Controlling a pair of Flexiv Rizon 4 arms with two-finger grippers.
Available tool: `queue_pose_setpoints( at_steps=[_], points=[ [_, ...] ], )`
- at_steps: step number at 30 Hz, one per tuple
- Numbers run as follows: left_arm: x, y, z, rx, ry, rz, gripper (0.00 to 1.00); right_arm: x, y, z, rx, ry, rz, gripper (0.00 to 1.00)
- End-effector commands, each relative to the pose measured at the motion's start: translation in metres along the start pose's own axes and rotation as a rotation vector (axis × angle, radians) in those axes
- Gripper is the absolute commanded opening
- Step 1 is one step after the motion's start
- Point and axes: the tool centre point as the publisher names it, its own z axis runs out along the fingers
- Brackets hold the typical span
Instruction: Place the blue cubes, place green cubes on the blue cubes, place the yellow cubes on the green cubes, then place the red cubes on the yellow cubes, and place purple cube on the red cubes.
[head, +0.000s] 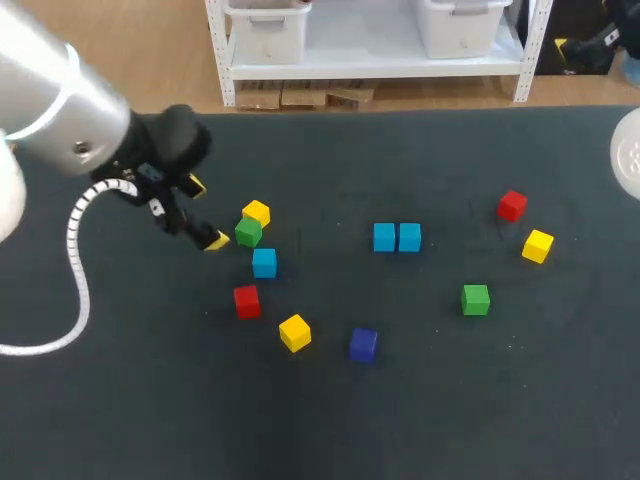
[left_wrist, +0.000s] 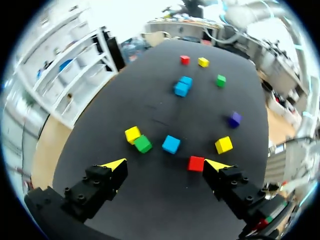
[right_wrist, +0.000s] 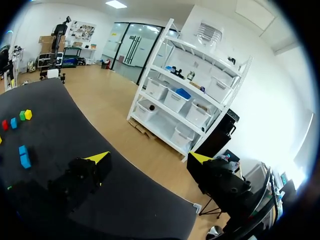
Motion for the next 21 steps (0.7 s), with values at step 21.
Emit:
queue_pose_setpoints(
  at_steps=[21],
  points=[
    [-0.029,-0.015,0.060,0.053,0.240,0.245,1.00,-0.001,0.001,-0.001,0.004,0.003,0.001,1.00]
  ],
)
